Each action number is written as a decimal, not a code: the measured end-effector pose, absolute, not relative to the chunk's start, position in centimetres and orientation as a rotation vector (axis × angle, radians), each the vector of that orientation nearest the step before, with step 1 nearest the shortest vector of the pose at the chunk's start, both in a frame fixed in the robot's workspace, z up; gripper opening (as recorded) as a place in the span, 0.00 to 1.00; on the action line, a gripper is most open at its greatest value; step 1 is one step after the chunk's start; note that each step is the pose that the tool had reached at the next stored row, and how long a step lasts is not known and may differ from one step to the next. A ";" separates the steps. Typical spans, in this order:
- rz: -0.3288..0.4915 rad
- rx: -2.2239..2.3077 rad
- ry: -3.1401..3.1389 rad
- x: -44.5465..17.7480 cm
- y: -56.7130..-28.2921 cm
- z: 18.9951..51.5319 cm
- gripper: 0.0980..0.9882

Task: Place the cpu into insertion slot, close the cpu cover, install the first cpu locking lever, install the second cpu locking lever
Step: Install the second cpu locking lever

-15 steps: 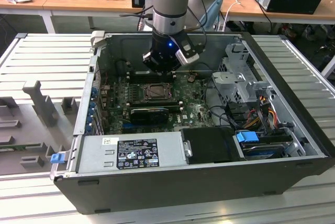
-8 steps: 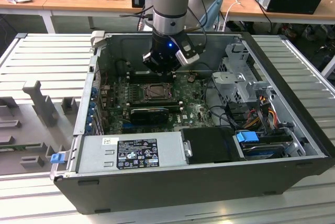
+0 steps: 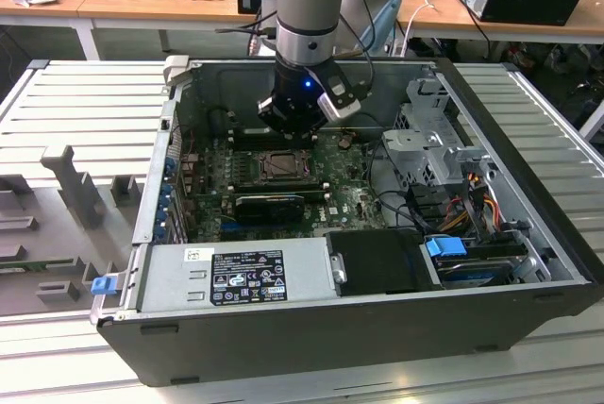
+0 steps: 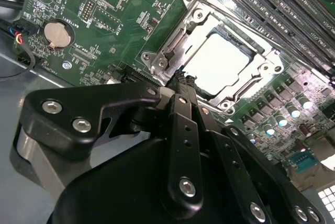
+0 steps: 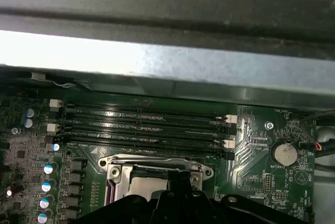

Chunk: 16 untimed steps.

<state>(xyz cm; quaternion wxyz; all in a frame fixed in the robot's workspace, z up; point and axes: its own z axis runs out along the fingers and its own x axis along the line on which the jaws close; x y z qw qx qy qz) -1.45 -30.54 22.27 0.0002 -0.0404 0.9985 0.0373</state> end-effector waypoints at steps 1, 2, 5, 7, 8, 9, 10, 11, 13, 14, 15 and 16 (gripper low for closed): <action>0.117 -0.127 3.136 -1.5 -30.6 22.3 0.01; 0.117 -0.127 3.136 -1.5 -30.6 22.4 0.01; 0.117 -0.127 3.136 -1.5 -30.6 22.8 0.01; 0.118 -0.127 3.136 -1.4 -30.6 22.8 0.01; 0.117 -0.127 3.136 -1.5 -30.9 22.8 0.01; 0.118 -0.127 3.136 -1.5 -31.0 22.8 0.01; 0.118 -0.127 3.136 -1.5 -31.0 22.8 0.01; 0.117 -0.127 3.136 -1.5 -31.1 22.8 0.01; 0.118 -0.127 3.136 -1.5 -31.3 22.8 0.01; 0.118 -0.127 3.136 -1.5 -31.4 22.8 0.01; 0.118 -0.127 3.136 -1.5 -31.5 22.8 0.01; 0.117 -0.127 3.136 -1.5 -31.5 22.8 0.01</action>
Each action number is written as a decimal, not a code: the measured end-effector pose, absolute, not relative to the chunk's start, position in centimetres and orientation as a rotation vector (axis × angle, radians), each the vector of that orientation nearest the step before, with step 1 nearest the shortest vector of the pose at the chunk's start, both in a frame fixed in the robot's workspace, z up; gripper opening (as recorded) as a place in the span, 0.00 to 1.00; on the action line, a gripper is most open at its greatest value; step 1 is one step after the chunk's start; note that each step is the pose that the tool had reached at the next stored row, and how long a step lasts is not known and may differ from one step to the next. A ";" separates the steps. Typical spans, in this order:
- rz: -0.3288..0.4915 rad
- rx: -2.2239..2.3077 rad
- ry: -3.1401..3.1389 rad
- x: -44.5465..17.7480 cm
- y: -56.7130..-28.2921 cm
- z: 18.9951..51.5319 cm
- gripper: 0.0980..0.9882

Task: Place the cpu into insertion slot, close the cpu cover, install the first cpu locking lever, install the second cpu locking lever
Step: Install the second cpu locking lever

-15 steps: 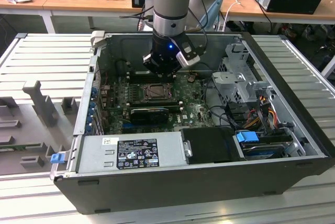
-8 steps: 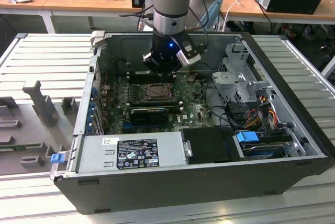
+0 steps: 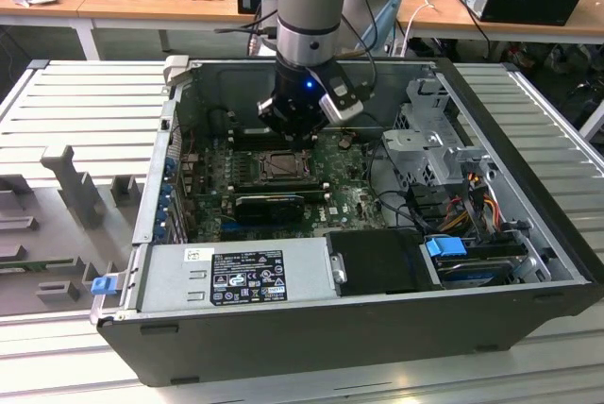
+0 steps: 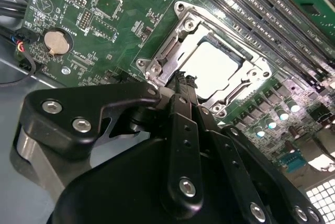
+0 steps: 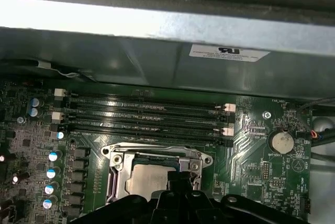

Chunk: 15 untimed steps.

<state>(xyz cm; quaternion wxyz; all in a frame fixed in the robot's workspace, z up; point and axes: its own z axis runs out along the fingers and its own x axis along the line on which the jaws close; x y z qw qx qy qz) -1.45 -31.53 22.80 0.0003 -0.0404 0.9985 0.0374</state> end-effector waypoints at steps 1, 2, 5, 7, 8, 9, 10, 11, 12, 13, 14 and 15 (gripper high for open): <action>0.117 -0.127 3.136 -1.5 -31.6 22.8 0.01; 0.117 -0.127 3.136 -1.5 -31.7 22.8 0.01; 0.117 -0.127 3.136 -1.5 -32.0 22.8 0.01; 0.117 -0.127 3.136 -1.5 -32.1 22.8 0.01; 0.118 -0.127 3.136 -1.5 -32.1 22.8 0.01; 0.118 -0.127 3.136 -1.5 -32.2 22.8 0.01; 0.118 -0.127 3.136 -1.5 -32.2 22.8 0.01; 0.117 -0.127 3.136 -1.5 -32.2 22.8 0.01; 0.118 -0.127 3.136 -1.5 -32.2 22.8 0.01; 0.117 -0.127 3.137 -1.5 -32.3 22.8 0.01; 0.117 -0.127 3.136 -1.5 -32.3 22.9 0.01; 0.117 -0.127 3.136 -1.5 -32.3 23.0 0.01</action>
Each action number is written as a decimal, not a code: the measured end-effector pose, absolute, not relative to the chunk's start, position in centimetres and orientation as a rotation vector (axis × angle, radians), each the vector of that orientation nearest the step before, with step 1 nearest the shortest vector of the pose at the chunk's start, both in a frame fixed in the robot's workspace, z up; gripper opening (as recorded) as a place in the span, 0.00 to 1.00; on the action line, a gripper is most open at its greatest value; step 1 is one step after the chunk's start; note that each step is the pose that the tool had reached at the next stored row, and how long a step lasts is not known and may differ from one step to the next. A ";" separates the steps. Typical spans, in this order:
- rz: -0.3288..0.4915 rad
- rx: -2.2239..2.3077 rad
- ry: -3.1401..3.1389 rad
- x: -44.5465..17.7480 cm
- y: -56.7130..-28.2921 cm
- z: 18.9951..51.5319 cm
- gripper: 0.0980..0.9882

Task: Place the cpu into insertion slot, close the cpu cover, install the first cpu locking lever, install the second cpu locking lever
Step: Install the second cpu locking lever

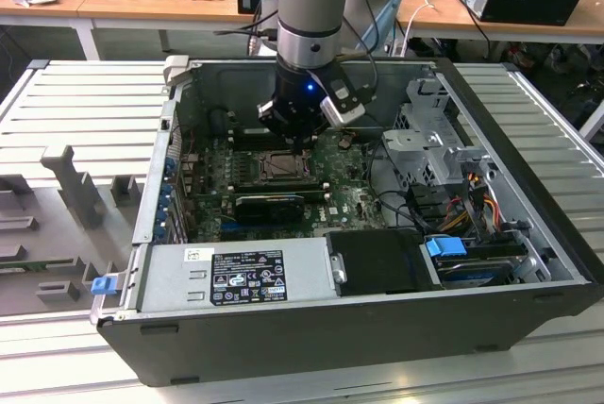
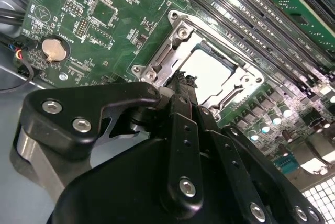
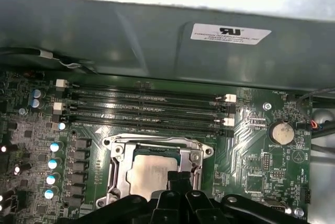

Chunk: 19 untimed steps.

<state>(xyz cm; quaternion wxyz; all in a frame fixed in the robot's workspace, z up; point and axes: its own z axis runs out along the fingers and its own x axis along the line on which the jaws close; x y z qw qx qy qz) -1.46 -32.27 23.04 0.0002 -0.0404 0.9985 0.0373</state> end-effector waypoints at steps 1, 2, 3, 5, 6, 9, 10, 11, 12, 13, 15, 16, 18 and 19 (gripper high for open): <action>0.117 -0.127 3.136 -1.5 -32.3 23.2 0.01; 0.117 -0.127 3.136 -1.5 -32.3 23.3 0.01; 0.117 -0.127 3.136 -1.5 -32.3 23.4 0.01; 0.118 -0.127 3.136 -1.5 -32.3 23.5 0.01; 0.117 -0.127 3.136 -1.5 -32.3 23.7 0.01; 0.117 -0.127 3.136 -1.5 -32.3 24.0 0.01; 0.118 -0.127 3.136 -1.5 -32.3 24.1 0.01; 0.118 -0.127 3.136 -1.4 -32.4 24.1 0.01; 0.118 -0.127 3.136 -1.4 -32.4 24.1 0.01; 0.117 -0.127 3.136 -1.5 -32.5 24.1 0.01; 0.118 -0.127 3.136 -1.5 -32.6 24.1 0.01; 0.117 -0.127 3.136 -1.5 -32.7 24.1 0.01; 0.117 -0.127 3.136 -1.5 -32.8 24.1 0.01; 0.118 -0.127 3.136 -1.5 -32.9 24.1 0.01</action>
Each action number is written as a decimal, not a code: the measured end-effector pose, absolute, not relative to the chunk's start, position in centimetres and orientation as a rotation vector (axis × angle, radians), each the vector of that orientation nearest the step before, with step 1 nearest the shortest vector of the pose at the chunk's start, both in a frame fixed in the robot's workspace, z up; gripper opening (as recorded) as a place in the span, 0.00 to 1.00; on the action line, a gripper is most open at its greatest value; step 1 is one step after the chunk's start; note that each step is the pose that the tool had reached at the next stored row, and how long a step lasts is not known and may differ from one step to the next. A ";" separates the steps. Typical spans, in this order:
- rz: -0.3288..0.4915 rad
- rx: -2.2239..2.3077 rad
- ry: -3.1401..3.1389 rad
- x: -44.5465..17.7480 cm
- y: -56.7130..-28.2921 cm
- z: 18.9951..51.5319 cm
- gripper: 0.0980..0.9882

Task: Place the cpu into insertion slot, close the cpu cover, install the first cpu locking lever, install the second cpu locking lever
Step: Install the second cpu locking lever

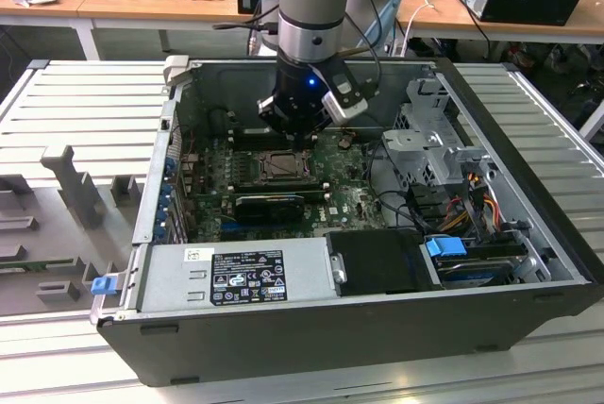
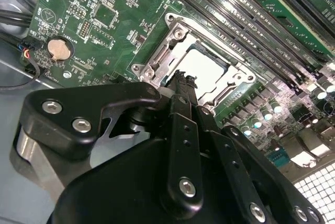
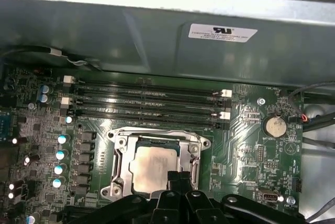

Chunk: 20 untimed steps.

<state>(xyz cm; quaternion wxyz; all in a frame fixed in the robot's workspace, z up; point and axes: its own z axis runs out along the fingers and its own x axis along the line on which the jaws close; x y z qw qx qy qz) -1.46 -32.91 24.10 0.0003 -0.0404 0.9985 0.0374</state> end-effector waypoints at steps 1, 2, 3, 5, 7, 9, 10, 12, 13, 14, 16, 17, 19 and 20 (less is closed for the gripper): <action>0.118 -0.127 3.136 -1.5 -33.0 24.1 0.01; 0.118 -0.127 3.136 -1.5 -33.1 24.1 0.01; 0.118 -0.127 3.136 -1.5 -33.2 24.1 0.01; 0.117 -0.127 3.136 -1.5 -33.2 24.2 0.01; 0.117 -0.127 3.136 -1.5 -33.2 24.4 0.01; 0.118 -0.127 3.136 -1.5 -33.2 24.9 0.01; 0.117 -0.127 3.136 -1.5 -33.2 25.2 0.01; 0.118 -0.127 3.136 -1.4 -33.3 25.4 0.01; 0.118 -0.127 3.136 -1.5 -33.4 25.4 0.01; 0.118 -0.127 3.136 -1.5 -33.5 25.4 0.01; 0.118 -0.127 3.136 -1.5 -33.9 25.4 0.01; 0.118 -0.127 3.136 -1.5 -34.4 25.4 0.01; 0.122 -0.127 3.136 -1.5 -35.1 25.3 0.01; 0.137 -0.127 3.139 -1.5 -35.2 25.3 0.01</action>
